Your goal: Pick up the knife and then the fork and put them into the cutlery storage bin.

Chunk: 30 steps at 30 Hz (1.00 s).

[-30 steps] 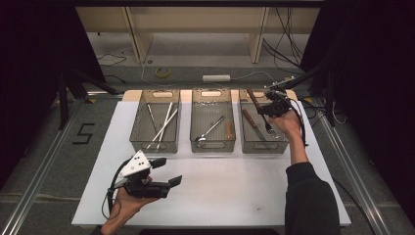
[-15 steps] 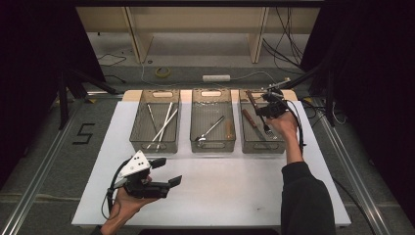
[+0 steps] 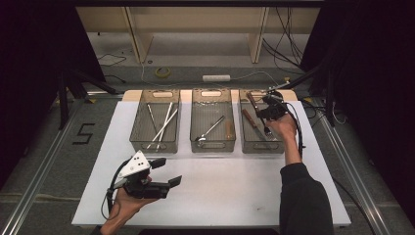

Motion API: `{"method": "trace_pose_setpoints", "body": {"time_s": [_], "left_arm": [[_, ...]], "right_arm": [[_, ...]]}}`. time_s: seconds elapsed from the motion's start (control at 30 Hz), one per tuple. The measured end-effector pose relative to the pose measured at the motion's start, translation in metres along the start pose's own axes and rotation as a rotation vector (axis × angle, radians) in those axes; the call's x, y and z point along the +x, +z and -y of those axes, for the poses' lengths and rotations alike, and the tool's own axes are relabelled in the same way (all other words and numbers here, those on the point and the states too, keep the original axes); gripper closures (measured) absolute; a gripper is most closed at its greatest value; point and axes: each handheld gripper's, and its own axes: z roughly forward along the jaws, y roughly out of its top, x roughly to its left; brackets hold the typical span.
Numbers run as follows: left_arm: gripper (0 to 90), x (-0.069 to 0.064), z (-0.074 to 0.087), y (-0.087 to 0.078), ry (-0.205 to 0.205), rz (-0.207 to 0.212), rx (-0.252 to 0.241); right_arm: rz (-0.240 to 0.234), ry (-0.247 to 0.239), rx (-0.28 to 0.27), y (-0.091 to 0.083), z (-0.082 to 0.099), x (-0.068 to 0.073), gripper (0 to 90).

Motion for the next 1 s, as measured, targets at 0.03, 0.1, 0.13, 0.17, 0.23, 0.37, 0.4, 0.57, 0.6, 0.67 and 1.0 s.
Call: {"method": "trace_pose_setpoints", "body": {"time_s": [0.03, 0.1, 0.13, 0.17, 0.23, 0.37, 0.4, 0.57, 0.6, 0.67, 1.0], "left_arm": [[16.2, 0.0, 0.0, 0.0, 0.0, -0.001, 0.0], [16.1, 0.0, 0.0, 0.0, -0.001, -0.001, -0.001], [16.2, 0.0, 0.0, 0.0, 0.001, -0.001, 0.0], [16.1, 0.0, 0.0, 0.0, -0.001, -0.001, -0.001], [16.2, 0.0, 0.0, 0.0, 0.0, -0.001, -0.001], [16.2, 0.0, 0.0, 0.0, 0.003, -0.001, 0.001], [16.2, 0.0, 0.0, 0.0, 0.003, -0.001, 0.001], [16.2, 0.0, 0.0, 0.0, 0.004, -0.001, 0.001], [16.2, -0.001, 0.0, 0.0, 0.002, -0.002, 0.001], [16.2, 0.0, 0.0, 0.0, 0.001, -0.002, 0.001], [16.2, -0.001, 0.0, 0.0, 0.002, -0.002, 0.001]], "right_arm": [[-0.002, 0.002, 0.005, 0.001, 0.001, 0.0, 77.8], [0.007, 0.0, 0.01, 0.002, 0.002, 0.0, 77.8], [0.005, -0.001, 0.009, 0.002, 0.002, 0.0, 77.8], [0.005, 0.001, 0.01, 0.003, 0.002, 0.0, 77.8], [0.004, 0.002, 0.016, 0.003, 0.002, 0.0, 77.8], [0.005, 0.001, 0.022, 0.005, 0.002, 0.0, 77.8], [0.006, 0.001, 0.026, 0.005, 0.003, 0.001, 77.7], [0.01, 0.003, 0.041, 0.01, 0.004, 0.001, 77.7], [0.01, 0.004, 0.042, 0.01, 0.005, 0.001, 77.7], [0.009, 0.008, 0.044, 0.01, 0.005, 0.001, 77.7], [-0.001, 0.069, 0.054, 0.011, 0.001, 0.002, 51.1]]}}
